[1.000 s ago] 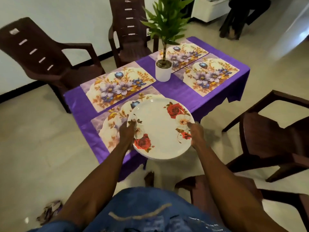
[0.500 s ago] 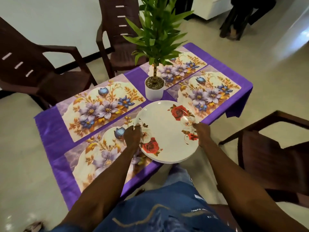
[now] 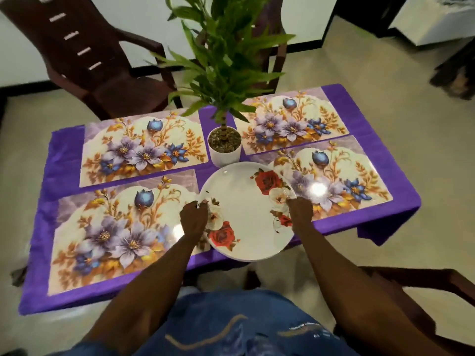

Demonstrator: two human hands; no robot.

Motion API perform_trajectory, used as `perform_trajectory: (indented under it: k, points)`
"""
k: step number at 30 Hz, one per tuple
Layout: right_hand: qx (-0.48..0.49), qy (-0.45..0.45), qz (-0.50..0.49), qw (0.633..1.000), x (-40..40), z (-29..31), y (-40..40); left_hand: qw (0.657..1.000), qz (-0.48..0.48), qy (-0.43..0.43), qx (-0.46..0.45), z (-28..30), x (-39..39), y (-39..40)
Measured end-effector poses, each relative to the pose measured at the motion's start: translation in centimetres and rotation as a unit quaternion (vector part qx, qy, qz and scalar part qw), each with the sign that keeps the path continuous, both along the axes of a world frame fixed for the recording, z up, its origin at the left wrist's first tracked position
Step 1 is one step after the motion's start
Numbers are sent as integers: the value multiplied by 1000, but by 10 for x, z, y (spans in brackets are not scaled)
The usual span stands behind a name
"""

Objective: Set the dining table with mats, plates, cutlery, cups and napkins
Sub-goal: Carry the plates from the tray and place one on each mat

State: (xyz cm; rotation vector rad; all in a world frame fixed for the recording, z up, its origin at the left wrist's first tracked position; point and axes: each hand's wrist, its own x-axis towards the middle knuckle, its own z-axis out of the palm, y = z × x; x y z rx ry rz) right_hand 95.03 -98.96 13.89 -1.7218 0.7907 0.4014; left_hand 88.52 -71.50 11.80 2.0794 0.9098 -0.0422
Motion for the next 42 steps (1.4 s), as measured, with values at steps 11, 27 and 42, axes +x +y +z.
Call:
perform_trajectory:
  k: [11, 27, 42]
  points:
    - [-158, -56, 74, 983, 17, -7, 2, 995, 60, 27, 73, -6, -11, -19]
    - [-222, -90, 156, 958, 12, -24, -6, 992, 120, -25, 27, -13, -16, -19]
    - [-307, -186, 305, 882, 3, -35, -22, 992, 125, -14, 17, -18, -19, -17]
